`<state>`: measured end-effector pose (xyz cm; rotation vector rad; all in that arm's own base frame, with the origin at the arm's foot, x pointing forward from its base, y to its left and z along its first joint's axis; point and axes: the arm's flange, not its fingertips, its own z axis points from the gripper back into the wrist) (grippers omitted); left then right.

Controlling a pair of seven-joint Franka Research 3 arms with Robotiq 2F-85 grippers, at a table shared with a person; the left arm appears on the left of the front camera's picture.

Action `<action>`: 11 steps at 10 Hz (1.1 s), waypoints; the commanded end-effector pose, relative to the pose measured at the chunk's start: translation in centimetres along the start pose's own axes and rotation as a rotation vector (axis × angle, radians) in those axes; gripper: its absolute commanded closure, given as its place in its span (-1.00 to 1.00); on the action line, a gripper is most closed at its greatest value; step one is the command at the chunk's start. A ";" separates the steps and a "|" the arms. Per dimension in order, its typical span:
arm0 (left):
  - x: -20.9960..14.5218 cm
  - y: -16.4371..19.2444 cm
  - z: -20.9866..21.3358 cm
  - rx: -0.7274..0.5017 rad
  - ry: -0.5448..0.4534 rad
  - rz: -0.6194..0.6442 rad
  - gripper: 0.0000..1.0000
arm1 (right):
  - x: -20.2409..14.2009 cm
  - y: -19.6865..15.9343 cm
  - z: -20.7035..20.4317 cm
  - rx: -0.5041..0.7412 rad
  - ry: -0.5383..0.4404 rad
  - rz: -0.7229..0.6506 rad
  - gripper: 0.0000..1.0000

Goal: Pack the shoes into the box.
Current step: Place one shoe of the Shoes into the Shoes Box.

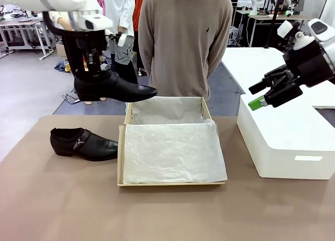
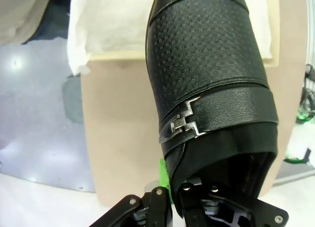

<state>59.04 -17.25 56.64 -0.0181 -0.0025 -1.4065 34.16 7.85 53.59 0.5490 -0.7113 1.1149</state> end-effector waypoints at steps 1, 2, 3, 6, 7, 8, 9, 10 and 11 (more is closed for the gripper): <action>3.3 0.8 0.5 -0.014 -0.008 0.043 1.00 | 0.1 -0.3 -0.2 0.011 -0.029 0.024 -1.00; 5.4 0.5 0.2 -0.005 -0.015 0.023 1.00 | 0.1 -0.3 -0.2 0.011 -0.029 0.024 -1.00; 7.3 0.3 -0.1 0.022 -0.018 -0.005 1.00 | 0.1 -0.3 -0.2 0.011 -0.029 0.024 -1.00; 11.6 0.3 -1.2 0.068 -0.030 -0.100 1.00 | 0.1 -0.3 -0.2 0.011 -0.029 0.024 -1.00; 12.3 0.5 -1.8 0.062 -0.031 -0.102 1.00 | 0.1 -0.3 -0.2 0.011 -0.029 0.024 -1.00; 12.7 0.6 -2.3 0.058 -0.038 -0.111 1.00 | 0.1 -0.3 -0.2 0.011 -0.029 0.024 -1.00; 12.7 0.8 -2.7 0.051 -0.046 -0.115 1.00 | 0.1 -0.3 -0.2 0.011 -0.029 0.024 -1.00; 12.2 0.8 -2.6 0.037 -0.050 -0.127 1.00 | 0.1 -0.3 -0.2 0.011 -0.029 0.024 -1.00; 12.8 0.1 -3.6 0.045 -0.039 -0.102 1.00 | 0.1 -0.3 -0.2 0.011 -0.029 0.024 -1.00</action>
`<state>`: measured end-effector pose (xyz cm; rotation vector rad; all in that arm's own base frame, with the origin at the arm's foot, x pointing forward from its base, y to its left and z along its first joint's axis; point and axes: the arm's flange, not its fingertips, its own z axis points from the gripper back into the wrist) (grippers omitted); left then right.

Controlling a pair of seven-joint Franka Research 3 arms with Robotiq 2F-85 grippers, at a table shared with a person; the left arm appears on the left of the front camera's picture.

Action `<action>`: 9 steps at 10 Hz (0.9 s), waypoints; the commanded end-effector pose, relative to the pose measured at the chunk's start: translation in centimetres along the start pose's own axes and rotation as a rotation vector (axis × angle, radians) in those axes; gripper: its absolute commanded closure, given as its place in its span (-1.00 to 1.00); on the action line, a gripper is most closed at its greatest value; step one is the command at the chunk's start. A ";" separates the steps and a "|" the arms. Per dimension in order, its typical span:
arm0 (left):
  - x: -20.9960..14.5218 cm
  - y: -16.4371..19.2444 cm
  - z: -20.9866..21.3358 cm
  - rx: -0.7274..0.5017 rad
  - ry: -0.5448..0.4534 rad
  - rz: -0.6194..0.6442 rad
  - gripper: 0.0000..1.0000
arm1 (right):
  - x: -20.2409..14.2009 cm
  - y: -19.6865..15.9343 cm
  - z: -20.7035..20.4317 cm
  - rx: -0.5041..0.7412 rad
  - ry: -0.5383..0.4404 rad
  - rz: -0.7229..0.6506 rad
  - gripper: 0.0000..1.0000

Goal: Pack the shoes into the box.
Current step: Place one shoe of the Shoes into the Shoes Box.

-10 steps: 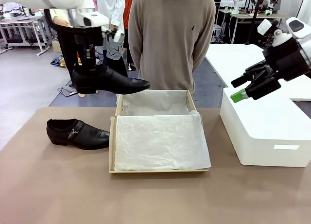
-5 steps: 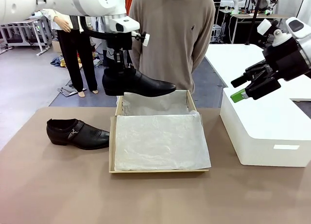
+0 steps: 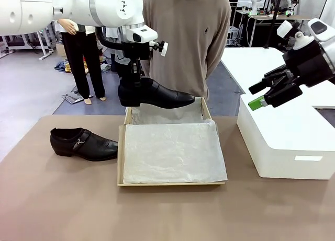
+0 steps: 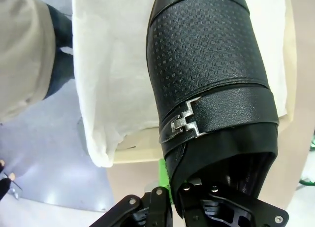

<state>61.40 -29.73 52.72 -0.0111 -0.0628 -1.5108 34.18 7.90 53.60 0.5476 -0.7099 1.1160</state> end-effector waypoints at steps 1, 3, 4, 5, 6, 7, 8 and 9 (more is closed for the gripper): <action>0.2 -0.2 0.4 0.006 -0.002 0.003 1.00 | 0.0 -0.3 -0.2 0.011 -0.031 0.023 -1.00; 0.2 -0.2 0.4 0.006 -0.002 0.003 1.00 | 0.0 -0.3 -0.2 0.011 -0.031 0.023 -1.00; 0.2 -0.1 -0.1 -0.002 0.001 -0.003 1.00 | 0.0 -0.3 -0.2 0.011 -0.031 0.023 -1.00; 0.1 0.2 -0.4 -0.013 -0.005 0.004 1.00 | 0.0 -0.3 -0.2 0.011 -0.031 0.023 -1.00; 0.4 0.4 -0.8 -0.005 -0.018 0.015 1.00 | 0.0 -0.3 -0.2 0.011 -0.031 0.023 -1.00; 0.9 0.7 -1.1 0.003 -0.027 0.023 1.00 | 0.0 -0.3 -0.2 0.011 -0.031 0.023 -1.00; 1.6 1.2 -1.4 0.019 -0.035 -0.008 1.00 | 0.0 -0.3 -0.2 0.011 -0.031 0.023 -1.00; 2.3 1.7 -1.7 0.022 -0.037 -0.023 1.00 | 0.0 -0.3 -0.2 0.011 -0.031 0.023 -1.00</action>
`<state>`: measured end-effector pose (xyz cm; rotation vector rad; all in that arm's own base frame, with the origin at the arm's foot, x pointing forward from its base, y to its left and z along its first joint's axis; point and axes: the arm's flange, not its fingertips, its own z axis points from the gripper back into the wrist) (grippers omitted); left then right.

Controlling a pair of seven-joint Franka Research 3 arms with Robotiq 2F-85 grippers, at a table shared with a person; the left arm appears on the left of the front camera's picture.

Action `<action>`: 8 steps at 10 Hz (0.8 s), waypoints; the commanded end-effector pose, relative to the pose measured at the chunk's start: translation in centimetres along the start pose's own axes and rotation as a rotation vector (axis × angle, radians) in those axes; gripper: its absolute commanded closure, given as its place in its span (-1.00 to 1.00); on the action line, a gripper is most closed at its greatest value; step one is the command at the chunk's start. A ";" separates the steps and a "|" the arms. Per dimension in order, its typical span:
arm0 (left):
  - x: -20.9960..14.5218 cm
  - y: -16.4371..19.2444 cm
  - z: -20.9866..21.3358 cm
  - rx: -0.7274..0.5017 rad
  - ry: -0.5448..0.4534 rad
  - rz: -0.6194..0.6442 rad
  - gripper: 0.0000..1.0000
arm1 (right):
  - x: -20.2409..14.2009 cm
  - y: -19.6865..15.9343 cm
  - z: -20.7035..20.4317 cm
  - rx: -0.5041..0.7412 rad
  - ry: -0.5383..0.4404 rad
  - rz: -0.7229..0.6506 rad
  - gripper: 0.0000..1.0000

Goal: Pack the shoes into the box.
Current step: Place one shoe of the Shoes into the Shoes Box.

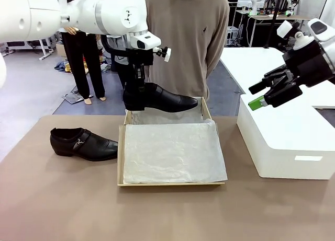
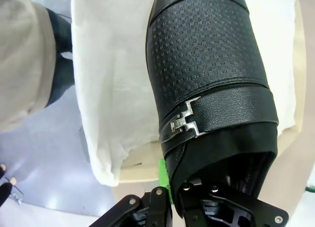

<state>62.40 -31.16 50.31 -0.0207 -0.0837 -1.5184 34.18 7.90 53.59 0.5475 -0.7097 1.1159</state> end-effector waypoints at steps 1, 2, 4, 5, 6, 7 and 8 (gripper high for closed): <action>1.5 1.2 0.5 0.015 -0.019 -0.021 1.00 | 0.0 -0.3 -0.2 0.011 -0.031 0.023 -1.00; 2.0 1.4 0.1 0.010 -0.014 -0.015 1.00 | 0.0 -0.3 -0.2 0.011 -0.031 0.023 -1.00; 2.8 1.9 -1.1 0.010 0.001 -0.024 1.00 | 0.0 -0.3 -0.2 0.011 -0.031 0.023 -1.00; 3.0 2.1 -1.7 0.015 0.005 -0.020 1.00 | 0.0 -0.3 -0.2 0.011 -0.031 0.023 -1.00; 3.3 2.3 -2.3 0.005 0.003 -0.009 1.00 | 0.0 -0.3 -0.2 0.011 -0.031 0.023 -1.00; 3.4 2.5 -3.0 0.015 0.012 -0.005 1.00 | 0.0 -0.3 -0.2 0.011 -0.031 0.023 -1.00; 3.5 2.7 -3.6 0.022 0.016 -0.016 1.00 | 0.0 -0.3 -0.2 0.011 -0.031 0.023 -1.00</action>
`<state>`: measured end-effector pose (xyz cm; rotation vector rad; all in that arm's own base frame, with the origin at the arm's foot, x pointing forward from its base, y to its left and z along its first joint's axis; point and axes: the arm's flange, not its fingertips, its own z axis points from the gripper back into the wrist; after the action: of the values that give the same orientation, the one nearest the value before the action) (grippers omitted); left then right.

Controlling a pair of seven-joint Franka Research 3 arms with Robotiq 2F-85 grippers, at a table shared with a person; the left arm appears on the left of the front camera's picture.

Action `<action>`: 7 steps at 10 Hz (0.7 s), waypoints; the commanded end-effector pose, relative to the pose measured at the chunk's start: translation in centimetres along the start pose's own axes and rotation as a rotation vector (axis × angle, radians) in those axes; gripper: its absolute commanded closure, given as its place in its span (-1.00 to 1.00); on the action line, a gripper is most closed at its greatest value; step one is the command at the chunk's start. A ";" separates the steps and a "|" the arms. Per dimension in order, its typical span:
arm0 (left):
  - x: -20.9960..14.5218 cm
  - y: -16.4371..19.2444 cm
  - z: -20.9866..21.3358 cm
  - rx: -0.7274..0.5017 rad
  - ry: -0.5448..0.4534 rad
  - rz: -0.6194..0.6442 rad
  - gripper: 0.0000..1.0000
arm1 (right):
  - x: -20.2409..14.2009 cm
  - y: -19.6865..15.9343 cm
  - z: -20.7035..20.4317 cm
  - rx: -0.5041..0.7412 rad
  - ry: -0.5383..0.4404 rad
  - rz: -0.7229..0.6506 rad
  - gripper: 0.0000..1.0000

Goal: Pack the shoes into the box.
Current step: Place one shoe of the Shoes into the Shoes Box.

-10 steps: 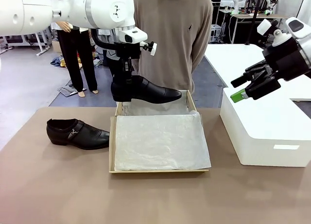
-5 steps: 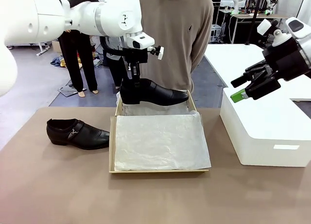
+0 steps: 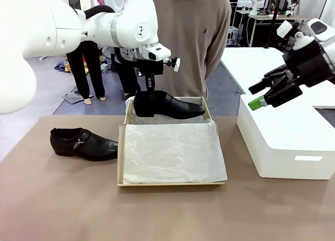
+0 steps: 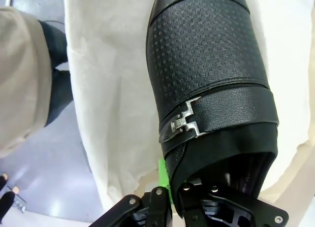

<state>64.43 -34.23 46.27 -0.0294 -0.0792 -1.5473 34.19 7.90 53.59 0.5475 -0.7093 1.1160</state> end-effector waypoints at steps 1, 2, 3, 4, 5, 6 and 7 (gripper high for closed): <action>0.6 1.2 0.1 0.033 0.028 0.023 1.00 | 0.0 -0.3 -0.2 0.011 -0.032 0.023 -1.00; 0.4 1.4 -0.6 0.027 0.040 0.040 1.00 | 0.0 -0.3 -0.2 0.011 -0.032 0.023 -1.00; 0.3 1.6 -1.3 0.026 0.039 0.052 1.00 | 0.0 -0.3 -0.2 0.011 -0.032 0.023 -1.00; 0.2 1.9 -1.8 0.030 0.044 0.076 1.00 | 0.0 -0.3 -0.2 0.011 -0.032 0.023 -1.00; 0.0 2.0 -2.3 0.037 0.042 0.096 1.00 | 0.0 -0.3 -0.2 0.011 -0.032 0.023 -1.00; -0.2 2.2 -2.5 0.033 0.026 0.101 1.00 | 0.0 -0.3 -0.2 0.011 -0.032 0.023 -1.00; -0.2 2.3 -2.8 0.028 0.017 0.118 1.00 | 0.0 -0.3 -0.2 0.011 -0.032 0.023 -1.00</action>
<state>66.12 -33.81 42.62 -0.0086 -0.0673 -1.4620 34.19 7.89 53.59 0.5474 -0.7093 1.1159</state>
